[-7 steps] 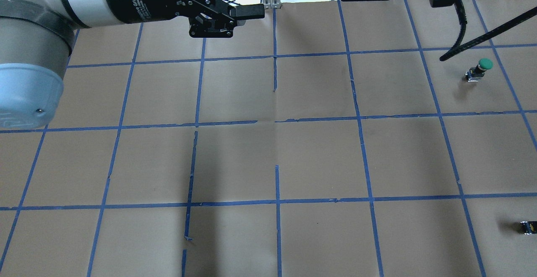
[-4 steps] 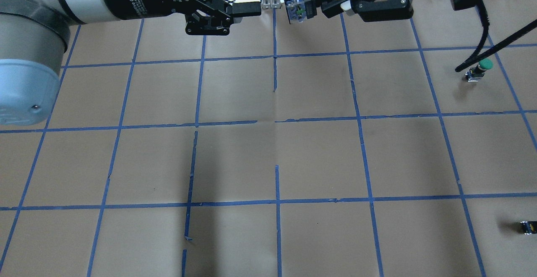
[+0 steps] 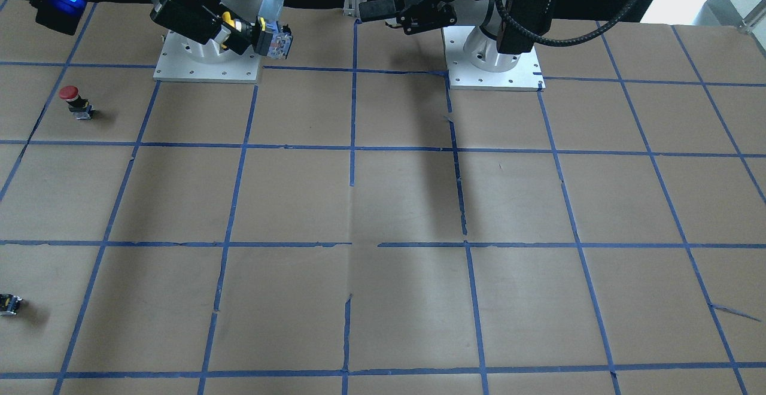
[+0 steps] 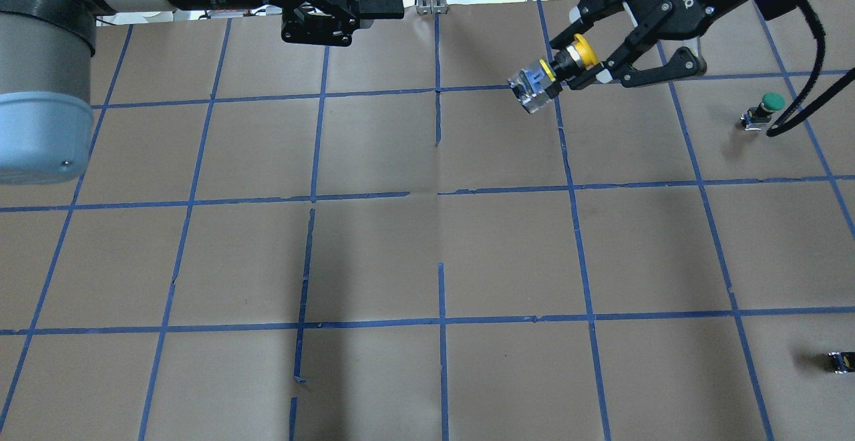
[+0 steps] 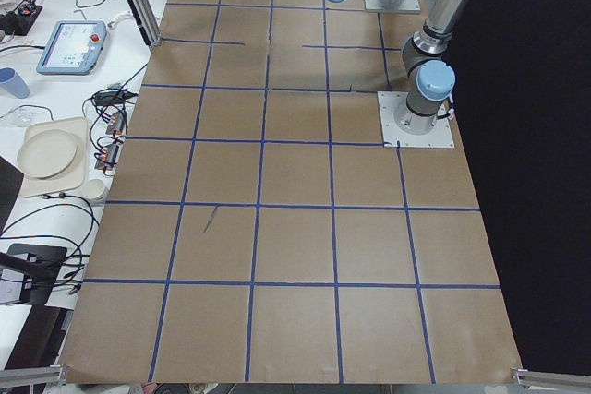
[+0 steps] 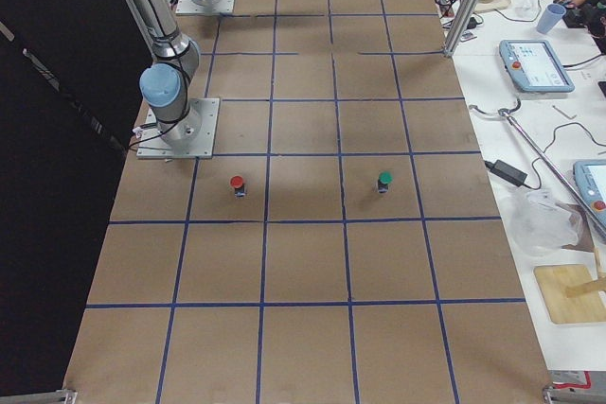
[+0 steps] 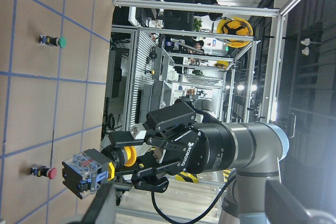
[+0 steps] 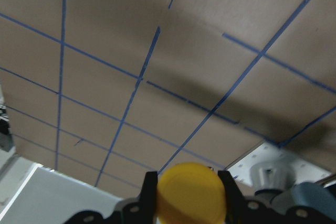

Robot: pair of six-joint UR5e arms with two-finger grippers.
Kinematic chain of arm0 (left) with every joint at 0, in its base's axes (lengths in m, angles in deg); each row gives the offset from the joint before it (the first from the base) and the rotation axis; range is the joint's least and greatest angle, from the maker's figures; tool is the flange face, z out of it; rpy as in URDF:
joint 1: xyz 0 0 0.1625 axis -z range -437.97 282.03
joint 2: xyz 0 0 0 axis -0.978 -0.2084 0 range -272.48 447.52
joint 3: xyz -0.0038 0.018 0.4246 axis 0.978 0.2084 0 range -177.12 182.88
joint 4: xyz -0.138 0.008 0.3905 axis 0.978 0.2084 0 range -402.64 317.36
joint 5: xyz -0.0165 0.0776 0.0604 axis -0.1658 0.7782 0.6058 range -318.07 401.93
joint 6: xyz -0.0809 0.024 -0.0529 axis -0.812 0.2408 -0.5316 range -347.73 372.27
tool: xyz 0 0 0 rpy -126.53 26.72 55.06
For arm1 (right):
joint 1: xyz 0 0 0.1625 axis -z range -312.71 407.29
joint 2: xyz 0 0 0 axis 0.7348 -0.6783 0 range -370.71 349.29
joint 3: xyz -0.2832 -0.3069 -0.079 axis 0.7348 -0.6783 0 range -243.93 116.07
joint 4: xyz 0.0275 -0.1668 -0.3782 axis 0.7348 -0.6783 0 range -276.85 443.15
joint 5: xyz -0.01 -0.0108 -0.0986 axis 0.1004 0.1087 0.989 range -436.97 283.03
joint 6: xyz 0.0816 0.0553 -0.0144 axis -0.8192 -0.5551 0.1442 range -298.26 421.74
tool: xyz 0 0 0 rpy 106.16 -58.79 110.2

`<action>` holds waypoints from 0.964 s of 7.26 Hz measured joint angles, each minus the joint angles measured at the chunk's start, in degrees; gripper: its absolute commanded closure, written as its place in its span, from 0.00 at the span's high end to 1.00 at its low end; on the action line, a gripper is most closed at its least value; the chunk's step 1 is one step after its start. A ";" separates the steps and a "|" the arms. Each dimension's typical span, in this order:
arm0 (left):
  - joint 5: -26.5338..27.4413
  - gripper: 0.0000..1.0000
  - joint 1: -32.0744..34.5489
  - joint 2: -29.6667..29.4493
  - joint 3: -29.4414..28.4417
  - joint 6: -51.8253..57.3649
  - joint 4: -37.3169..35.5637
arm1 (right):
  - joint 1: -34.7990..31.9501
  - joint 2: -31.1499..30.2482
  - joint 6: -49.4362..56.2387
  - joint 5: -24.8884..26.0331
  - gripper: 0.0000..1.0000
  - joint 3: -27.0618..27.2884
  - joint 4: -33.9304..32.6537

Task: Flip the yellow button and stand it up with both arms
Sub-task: 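Open the left gripper and carry the button away with the right gripper, then lower the button upright with the right gripper while the left arm withdraws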

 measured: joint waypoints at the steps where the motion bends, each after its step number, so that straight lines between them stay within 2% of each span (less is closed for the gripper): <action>1: 5.28 1.00 0.07 -0.08 -0.10 -0.04 -2.18 | 0.22 0.10 9.58 6.41 0.20 0.32 0.18; 2: 10.58 1.00 0.18 -0.23 -0.46 0.08 -3.35 | 0.94 0.13 20.48 12.16 0.19 1.11 0.10; 4: 23.86 1.00 1.70 -0.47 -1.79 0.33 -3.52 | 4.93 0.11 42.80 19.66 0.13 4.43 -1.16; 7: 47.46 1.00 7.51 -0.77 -2.92 4.63 0.13 | 12.67 -0.07 77.19 29.15 0.09 12.13 -10.91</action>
